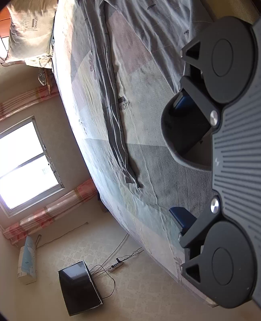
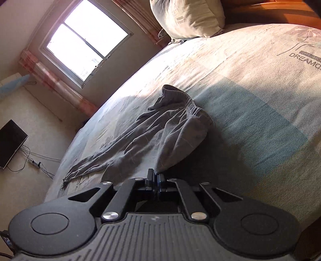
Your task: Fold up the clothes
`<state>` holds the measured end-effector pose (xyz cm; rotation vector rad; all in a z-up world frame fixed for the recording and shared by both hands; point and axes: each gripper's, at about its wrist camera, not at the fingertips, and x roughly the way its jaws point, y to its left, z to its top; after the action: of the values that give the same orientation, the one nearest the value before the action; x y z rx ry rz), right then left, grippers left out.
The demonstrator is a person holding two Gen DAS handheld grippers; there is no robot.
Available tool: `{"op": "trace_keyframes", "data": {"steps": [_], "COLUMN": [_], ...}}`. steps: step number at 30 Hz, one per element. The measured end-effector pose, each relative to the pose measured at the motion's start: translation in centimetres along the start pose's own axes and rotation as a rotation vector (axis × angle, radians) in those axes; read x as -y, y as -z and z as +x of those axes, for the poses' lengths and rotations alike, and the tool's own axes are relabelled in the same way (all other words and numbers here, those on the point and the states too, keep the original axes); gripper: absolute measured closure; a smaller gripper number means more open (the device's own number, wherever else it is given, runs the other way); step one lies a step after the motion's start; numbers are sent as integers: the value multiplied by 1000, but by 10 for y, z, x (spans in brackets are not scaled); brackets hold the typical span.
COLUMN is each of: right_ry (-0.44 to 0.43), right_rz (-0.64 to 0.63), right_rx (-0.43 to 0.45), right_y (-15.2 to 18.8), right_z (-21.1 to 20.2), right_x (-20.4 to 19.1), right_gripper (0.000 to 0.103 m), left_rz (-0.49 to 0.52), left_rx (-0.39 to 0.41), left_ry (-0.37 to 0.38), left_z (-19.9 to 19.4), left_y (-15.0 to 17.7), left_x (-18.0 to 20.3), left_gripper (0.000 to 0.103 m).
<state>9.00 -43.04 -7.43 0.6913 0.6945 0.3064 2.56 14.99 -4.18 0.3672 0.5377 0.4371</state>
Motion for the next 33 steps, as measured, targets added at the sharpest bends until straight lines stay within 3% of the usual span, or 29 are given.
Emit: {"op": "trace_keyframes", "data": {"steps": [3, 7, 10, 15, 23, 29, 31, 33], "right_ry": [47, 184, 247, 204, 136, 119, 123, 125], "right_rz": [21, 77, 95, 82, 44, -16, -39, -49], "right_rx": [-11, -77, -66, -24, -55, -72, -74, -74], "right_y": [8, 17, 21, 24, 36, 45, 46, 46], "right_z": [-10, -4, -7, -18, -3, 3, 3, 3], "right_x": [4, 18, 21, 8, -24, -51, -57, -60], "right_gripper": [99, 99, 93, 86, 80, 71, 67, 66], "left_rz": [4, 11, 17, 85, 144, 62, 77, 71], "left_rx": [14, 10, 4, -7, -51, -153, -213, -216], "left_ry": [0, 10, 22, 28, -13, -110, -132, -126], "left_z": [-6, -9, -13, -13, 14, 34, 43, 43], "left_y": [1, 3, 7, 15, 27, 29, 32, 32], "left_x": [-3, -4, -6, 1, 10, -21, -35, -47], "left_gripper": [6, 6, 6, 6, 6, 6, 6, 6]}}
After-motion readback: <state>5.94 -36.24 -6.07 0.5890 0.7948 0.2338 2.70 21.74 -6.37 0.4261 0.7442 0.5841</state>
